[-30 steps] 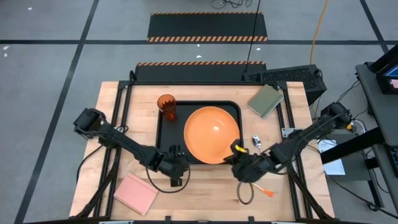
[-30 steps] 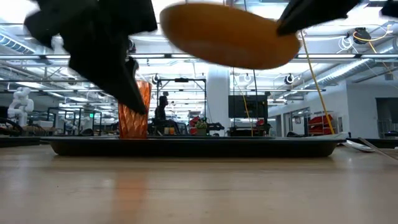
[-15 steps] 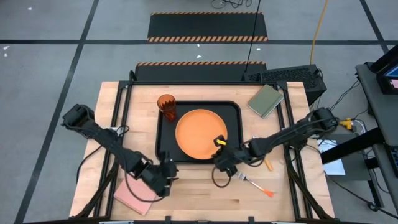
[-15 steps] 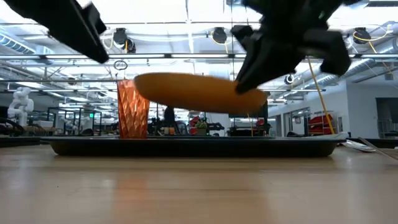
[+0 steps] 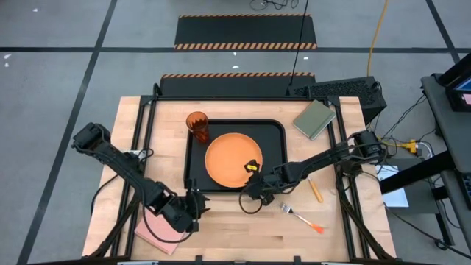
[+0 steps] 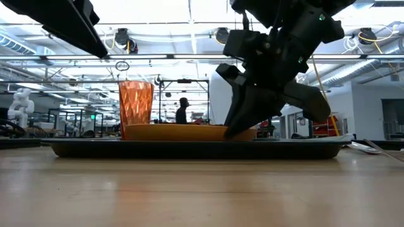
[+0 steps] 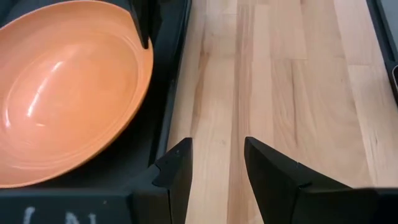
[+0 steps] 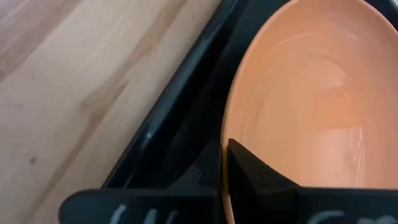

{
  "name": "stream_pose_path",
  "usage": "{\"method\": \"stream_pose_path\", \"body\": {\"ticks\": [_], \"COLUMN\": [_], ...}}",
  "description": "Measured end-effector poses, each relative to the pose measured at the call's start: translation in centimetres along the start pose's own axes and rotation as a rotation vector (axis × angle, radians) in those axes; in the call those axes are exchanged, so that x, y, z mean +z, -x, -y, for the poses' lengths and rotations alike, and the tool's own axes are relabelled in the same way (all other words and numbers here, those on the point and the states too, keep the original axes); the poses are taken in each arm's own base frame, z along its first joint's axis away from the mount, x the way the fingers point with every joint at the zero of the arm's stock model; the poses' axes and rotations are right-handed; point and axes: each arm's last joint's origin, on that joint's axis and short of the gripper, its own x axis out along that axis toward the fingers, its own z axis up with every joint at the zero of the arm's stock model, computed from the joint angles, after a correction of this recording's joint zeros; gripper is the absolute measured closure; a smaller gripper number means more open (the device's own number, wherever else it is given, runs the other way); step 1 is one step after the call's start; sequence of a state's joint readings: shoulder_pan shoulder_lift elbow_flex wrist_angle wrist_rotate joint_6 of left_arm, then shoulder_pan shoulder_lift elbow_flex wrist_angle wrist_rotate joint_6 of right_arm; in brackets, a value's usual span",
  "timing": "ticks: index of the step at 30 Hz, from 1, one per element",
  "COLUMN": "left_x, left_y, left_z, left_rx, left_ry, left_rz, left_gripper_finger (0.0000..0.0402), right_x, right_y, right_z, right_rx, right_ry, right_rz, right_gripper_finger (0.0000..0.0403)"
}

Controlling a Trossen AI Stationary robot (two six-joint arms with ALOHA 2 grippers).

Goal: Pick and place plate/cup/fork/spoon on tray
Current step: Put the orange plate on the black tray to the bottom right of the red cup

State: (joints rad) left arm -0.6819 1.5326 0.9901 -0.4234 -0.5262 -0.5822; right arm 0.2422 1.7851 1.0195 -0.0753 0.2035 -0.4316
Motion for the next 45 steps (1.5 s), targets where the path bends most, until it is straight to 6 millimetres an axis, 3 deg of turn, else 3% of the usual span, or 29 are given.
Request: {"method": "stream_pose_path", "body": {"ticks": [45], "left_x": [0.29], "left_y": [-0.22], "left_z": [-0.34], "left_rx": [0.028], "left_ry": [0.001], "left_rz": [0.018], "left_gripper_finger": [0.0252], "right_x": [0.15], "right_y": [-0.11], "right_z": [0.78], "right_rx": [-0.033], "right_ry": [-0.024], "right_rz": [0.035], "right_gripper_finger": [0.0376]}}
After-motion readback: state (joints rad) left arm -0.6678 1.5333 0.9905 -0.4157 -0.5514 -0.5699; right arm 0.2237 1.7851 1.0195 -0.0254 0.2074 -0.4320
